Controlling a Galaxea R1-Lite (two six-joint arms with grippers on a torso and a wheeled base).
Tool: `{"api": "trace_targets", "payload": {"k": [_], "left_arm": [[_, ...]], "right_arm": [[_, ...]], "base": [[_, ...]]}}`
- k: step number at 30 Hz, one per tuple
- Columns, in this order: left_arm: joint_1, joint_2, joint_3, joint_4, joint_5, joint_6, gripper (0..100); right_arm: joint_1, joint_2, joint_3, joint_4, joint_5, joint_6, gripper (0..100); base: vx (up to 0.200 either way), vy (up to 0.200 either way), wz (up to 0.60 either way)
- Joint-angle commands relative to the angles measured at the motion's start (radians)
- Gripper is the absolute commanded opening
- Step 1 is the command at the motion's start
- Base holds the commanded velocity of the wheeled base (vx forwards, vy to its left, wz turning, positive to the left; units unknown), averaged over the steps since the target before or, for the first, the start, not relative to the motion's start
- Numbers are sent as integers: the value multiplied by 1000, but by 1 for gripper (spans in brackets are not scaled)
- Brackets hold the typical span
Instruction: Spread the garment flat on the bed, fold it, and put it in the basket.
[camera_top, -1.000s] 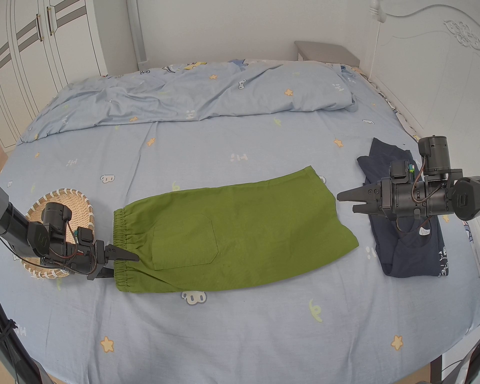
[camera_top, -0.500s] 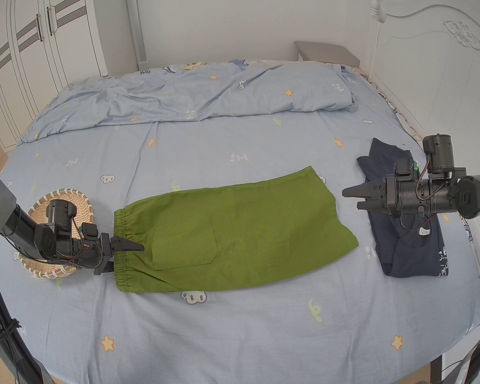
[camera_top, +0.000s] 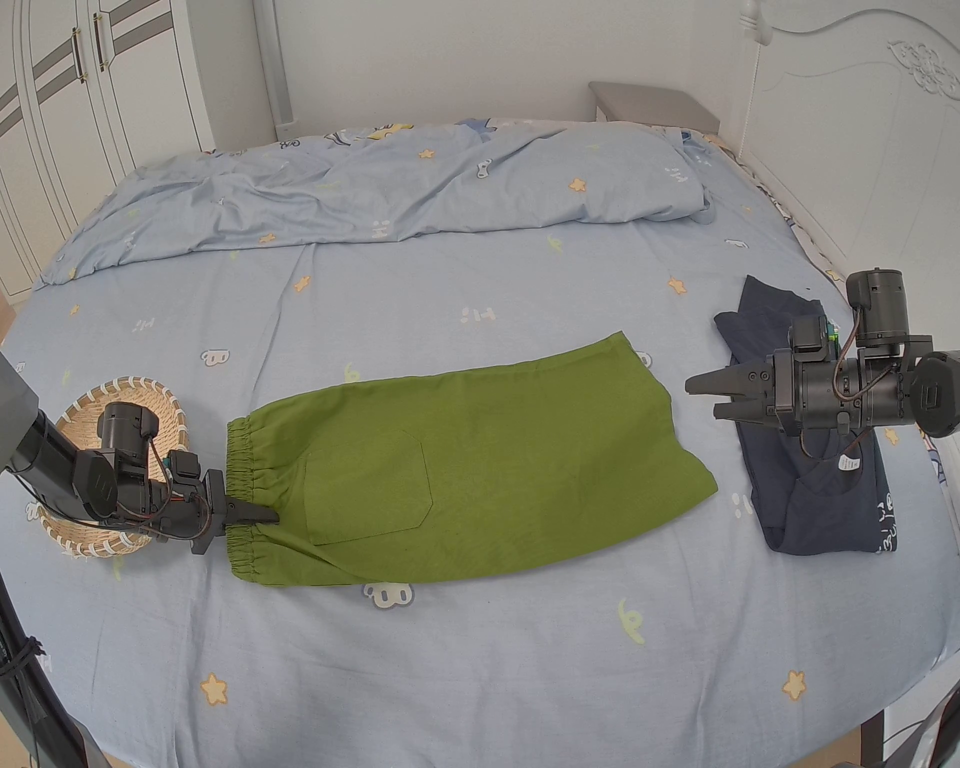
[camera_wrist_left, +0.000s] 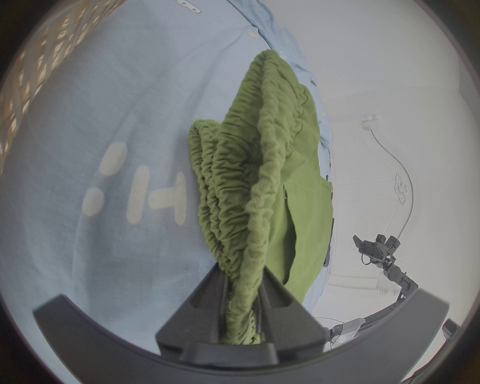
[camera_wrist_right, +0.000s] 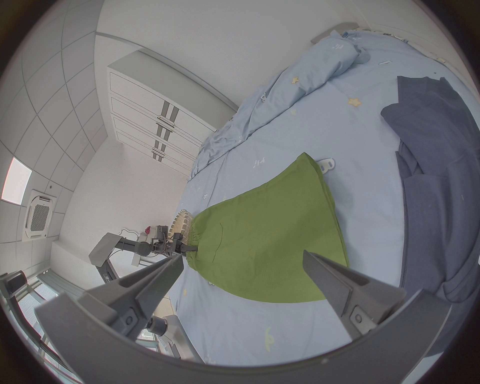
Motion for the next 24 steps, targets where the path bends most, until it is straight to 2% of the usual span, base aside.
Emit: {"api": "trace_targets", "payload": {"k": [1,7,12,19,24], "left_arm": [[2,-18,1,7,-4,-12,0],[13,-110,12,7,-41,-81,0],[10,-132,20,8,-50,-81,0],[14,-143,24,7,-50,-80,0],[14,-140,24,7,-50,-77,0]], "right_arm": [[-20,12,-11,-3,-9,-8,100],[-91,155,-33,-62,-10,-108,100],[-114,236,-97,-38,-10,-108,100],[-108,330,-148,-27,-10,-109,100],[-74,390,-163,-26,-12,-108,100]], "base": [[0,0,0],[0,0,0],[0,0,0],[0,0,0],[0,0,0]]}}
